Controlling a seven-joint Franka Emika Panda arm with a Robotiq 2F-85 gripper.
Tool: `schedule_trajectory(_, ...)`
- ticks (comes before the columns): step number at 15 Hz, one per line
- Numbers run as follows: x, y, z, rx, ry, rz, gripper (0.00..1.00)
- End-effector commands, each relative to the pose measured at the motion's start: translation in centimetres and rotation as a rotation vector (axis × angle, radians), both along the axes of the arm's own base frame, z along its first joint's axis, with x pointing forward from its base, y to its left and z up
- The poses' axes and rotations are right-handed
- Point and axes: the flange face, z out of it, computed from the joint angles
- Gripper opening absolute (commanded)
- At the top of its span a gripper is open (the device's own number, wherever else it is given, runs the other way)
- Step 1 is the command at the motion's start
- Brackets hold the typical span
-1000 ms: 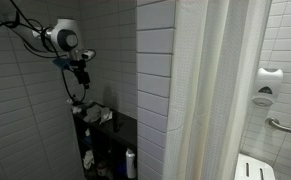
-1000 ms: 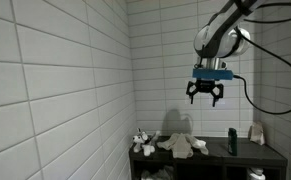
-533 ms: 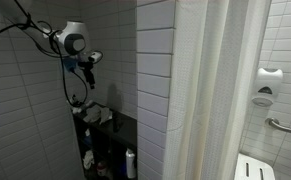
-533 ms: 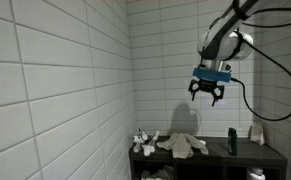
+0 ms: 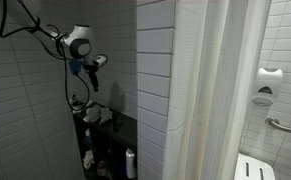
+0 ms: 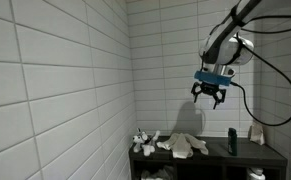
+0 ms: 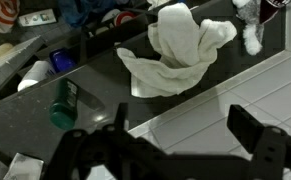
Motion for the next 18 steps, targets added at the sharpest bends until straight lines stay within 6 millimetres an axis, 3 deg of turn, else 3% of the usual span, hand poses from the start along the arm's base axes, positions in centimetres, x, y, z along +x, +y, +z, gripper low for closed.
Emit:
schedule_trajectory(1, 0.4, 0.1, -0.6, 0.003, 0.004, -0.012, 1.0)
schedule_trajectory(13, 0.2, 0.9, -4.9, -0.037, 0.147, 0.004, 1.0)
schedule_trajectory(18, -0.1, 1.8, -3.9, -0.02, 0.147, 0.025, 1.0)
